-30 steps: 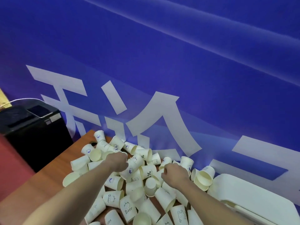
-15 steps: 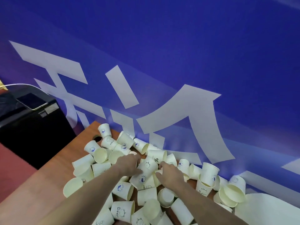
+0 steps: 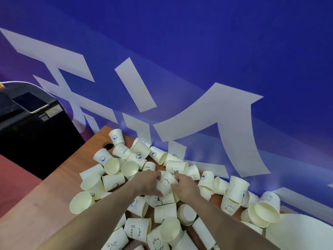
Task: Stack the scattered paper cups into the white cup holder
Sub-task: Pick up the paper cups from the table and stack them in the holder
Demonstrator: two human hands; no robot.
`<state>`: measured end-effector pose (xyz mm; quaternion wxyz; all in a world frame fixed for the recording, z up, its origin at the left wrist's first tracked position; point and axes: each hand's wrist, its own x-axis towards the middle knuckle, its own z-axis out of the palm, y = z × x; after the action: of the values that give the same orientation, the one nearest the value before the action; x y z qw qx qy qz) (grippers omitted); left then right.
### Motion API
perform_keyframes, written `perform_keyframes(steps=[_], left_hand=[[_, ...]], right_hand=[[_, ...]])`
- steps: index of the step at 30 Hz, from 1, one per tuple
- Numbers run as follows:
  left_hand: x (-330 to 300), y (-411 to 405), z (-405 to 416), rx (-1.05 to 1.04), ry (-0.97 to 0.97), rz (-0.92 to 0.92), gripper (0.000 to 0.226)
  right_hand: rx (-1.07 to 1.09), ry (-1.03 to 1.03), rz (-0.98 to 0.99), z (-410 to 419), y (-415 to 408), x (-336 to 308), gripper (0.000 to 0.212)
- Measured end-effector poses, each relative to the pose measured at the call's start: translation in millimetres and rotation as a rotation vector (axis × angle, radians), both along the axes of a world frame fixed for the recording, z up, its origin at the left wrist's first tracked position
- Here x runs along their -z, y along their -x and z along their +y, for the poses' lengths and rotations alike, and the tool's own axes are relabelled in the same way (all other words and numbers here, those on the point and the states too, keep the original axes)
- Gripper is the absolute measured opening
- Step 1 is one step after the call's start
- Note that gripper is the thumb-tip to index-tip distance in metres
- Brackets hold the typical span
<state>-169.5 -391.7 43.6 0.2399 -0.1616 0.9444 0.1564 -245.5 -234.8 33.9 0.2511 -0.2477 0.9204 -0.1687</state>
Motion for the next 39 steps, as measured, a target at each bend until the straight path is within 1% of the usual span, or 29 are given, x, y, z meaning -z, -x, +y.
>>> perform_keyframes(steps=[2,7,11,14,19,22,26,30,36,39], left_hand=[[-3,-3,1,0.017,-0.013,0.013,0.059],[-17,-15,9,0.05,-0.036,0.032,0.042],[-41,-22,27,0.11,0.014,0.049,0.034],[-61,-26,46,0.15,0.074,0.09,0.031],[-73,-32,90,0.232,0.136,0.139,0.028],[-73,-29,121,0.307,0.164,0.167,0.029],[-78,-29,166,0.395,0.173,0.209,0.03],[-80,-27,211,0.43,0.123,0.253,0.029],[-81,-18,280,0.54,0.04,0.31,0.025],[-82,-19,316,0.59,-0.006,0.347,0.025]], right_hand=[[0.014,0.019,0.017,7,0,-9,0.021],[0.098,0.092,0.11,39,-3,-35,0.016],[0.16,0.119,0.212,76,-13,-56,0.034],[0.186,0.121,0.269,106,-23,-70,0.037],[0.211,0.07,0.325,156,-46,-88,0.022],[0.238,0.045,0.349,187,-59,-92,0.019],[0.255,0.036,0.339,228,-75,-99,0.017],[0.263,0.016,0.31,268,-91,-106,0.016],[0.338,-0.003,0.258,337,-108,-111,0.027],[0.407,-0.006,0.224,373,-115,-110,0.026]])
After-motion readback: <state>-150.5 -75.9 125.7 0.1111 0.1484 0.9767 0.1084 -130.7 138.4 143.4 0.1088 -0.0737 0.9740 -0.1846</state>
